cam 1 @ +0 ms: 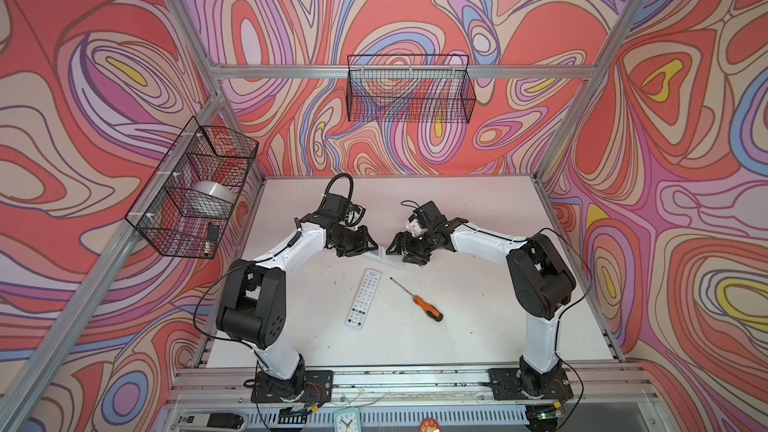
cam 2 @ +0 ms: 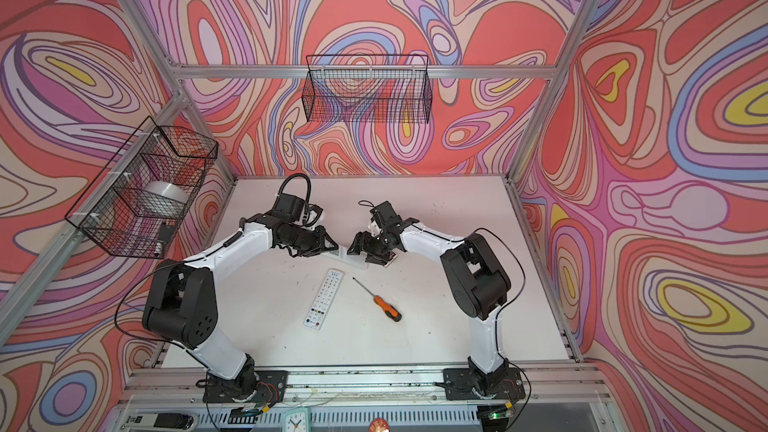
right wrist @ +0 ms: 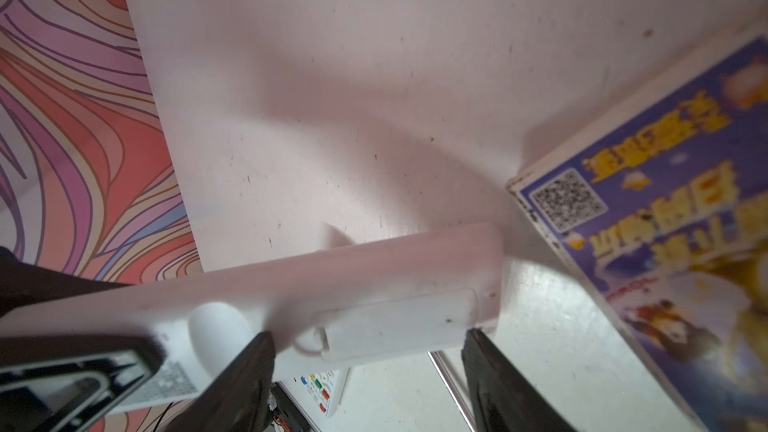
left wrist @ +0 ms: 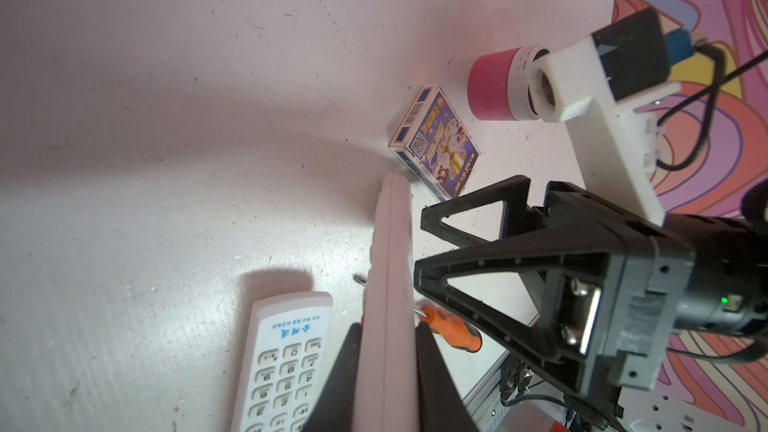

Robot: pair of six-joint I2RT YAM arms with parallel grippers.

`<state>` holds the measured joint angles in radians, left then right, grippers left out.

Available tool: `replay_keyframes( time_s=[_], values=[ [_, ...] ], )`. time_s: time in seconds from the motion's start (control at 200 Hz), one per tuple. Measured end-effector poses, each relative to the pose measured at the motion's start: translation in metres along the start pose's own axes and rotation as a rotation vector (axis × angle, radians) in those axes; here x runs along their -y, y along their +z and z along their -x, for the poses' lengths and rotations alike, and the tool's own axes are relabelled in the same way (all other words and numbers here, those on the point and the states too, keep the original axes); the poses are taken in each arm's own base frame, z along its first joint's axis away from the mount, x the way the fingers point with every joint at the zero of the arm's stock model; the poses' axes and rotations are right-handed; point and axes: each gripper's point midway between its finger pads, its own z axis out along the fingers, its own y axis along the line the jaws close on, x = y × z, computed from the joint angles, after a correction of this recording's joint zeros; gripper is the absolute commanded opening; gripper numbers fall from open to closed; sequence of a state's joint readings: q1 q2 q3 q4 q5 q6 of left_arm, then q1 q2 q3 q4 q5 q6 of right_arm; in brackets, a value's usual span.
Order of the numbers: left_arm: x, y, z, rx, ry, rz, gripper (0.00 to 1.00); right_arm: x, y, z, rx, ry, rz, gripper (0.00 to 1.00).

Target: Unload the batteries from the remote control

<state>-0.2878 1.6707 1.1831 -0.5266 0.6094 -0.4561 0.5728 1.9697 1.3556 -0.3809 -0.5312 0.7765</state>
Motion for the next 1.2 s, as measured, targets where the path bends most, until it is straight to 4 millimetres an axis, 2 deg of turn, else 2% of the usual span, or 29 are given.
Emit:
replay_keyframes(
  time_s=[0.265, 0.451, 0.731, 0.871, 1.017, 1.202],
  values=[
    [-0.001, -0.001, 0.000, -0.002, -0.004, 0.003, 0.00, 0.000, 0.003, 0.003, 0.011, -0.004, 0.036, 0.73],
    [-0.003, -0.001, 0.000, -0.001, -0.009, 0.005, 0.00, 0.016, 0.007, -0.007, -0.006, 0.014, 0.033, 0.76],
    [-0.002, -0.002, 0.000, -0.004, -0.007, 0.002, 0.00, 0.015, 0.007, -0.007, 0.005, 0.006, 0.044, 0.77],
    [-0.002, -0.001, 0.000, -0.003, -0.007, 0.002, 0.00, 0.015, 0.006, -0.006, 0.004, 0.003, 0.033, 0.75],
    [-0.002, -0.002, 0.000, -0.002, -0.007, 0.001, 0.00, 0.013, 0.003, -0.003, -0.002, -0.035, -0.049, 0.75],
    [-0.003, -0.002, 0.001, 0.002, -0.013, 0.010, 0.00, 0.014, -0.003, -0.001, -0.024, -0.114, -0.266, 0.76]
  ],
)
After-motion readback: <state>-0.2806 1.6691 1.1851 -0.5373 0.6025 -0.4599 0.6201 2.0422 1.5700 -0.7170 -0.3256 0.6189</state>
